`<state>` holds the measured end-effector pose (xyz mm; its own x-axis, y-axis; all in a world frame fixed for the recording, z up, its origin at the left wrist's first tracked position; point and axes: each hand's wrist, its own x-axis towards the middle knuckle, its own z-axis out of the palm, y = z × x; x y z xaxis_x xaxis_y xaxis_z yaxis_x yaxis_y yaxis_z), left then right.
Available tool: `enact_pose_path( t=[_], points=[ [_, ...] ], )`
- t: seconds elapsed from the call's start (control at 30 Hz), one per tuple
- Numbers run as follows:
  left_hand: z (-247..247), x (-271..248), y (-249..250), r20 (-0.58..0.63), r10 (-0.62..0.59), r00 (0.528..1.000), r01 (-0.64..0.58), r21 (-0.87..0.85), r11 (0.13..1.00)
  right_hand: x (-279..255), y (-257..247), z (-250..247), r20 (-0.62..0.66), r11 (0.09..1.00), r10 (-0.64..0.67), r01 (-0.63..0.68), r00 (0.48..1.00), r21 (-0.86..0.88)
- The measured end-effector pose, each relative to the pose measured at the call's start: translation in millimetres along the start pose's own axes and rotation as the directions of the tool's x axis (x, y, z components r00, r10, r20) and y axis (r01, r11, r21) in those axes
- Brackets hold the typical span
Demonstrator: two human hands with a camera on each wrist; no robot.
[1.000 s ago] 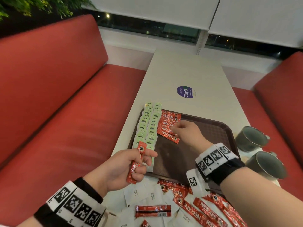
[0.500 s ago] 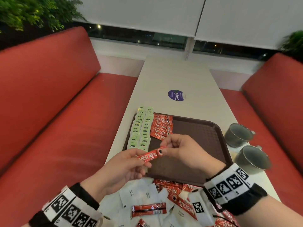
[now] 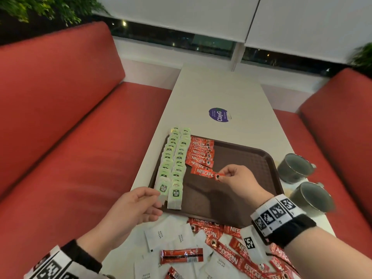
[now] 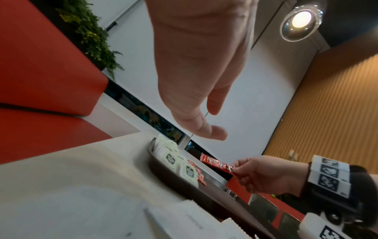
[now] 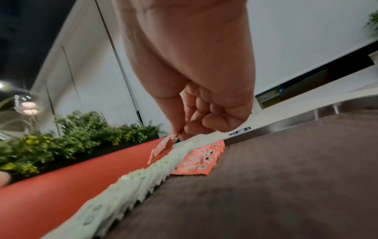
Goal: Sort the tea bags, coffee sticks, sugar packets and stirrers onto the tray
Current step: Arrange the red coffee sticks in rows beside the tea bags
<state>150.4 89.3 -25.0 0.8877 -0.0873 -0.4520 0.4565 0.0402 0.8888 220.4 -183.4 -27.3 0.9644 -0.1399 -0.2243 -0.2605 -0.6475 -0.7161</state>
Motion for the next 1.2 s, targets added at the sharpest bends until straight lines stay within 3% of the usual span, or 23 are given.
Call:
enact_pose_path(
  t=[0.2,0.3,0.47,0.6,0.73,1.2],
  points=[
    [-19.3,-2.0,-14.1,-0.079,-0.036,0.996,0.03,-0.072,0.997,55.7,3.1,24.6,0.087,0.989,0.149,-0.148,0.985,-0.015],
    [-26.0,-2.1,-16.4,-0.085,-0.035,0.996,0.026,-0.102,0.994,71.6,-0.3,33.0,0.132,0.974,0.211,-0.197,0.968,-0.112],
    [-34.9,1.1,-18.8,-0.107,-0.041,0.993,0.027,-0.135,0.991,85.6,-2.0,39.4,0.046,0.946,0.219,-0.201,0.975,-0.256],
    [-35.8,2.5,-19.3,-0.113,-0.049,0.992,0.032,-0.146,0.989,92.0,-2.3,41.4,0.029,0.946,0.222,-0.208,0.975,-0.25],
    [-34.6,3.8,-19.0,-0.108,-0.057,0.992,0.042,-0.141,0.989,93.7,-6.1,42.5,0.051,0.909,0.225,-0.19,0.973,-0.371],
    [-36.8,2.0,-18.7,-0.108,-0.043,0.993,0.03,-0.12,0.992,79.1,-3.4,31.9,0.041,0.94,0.293,-0.28,0.955,-0.195]
  ],
)
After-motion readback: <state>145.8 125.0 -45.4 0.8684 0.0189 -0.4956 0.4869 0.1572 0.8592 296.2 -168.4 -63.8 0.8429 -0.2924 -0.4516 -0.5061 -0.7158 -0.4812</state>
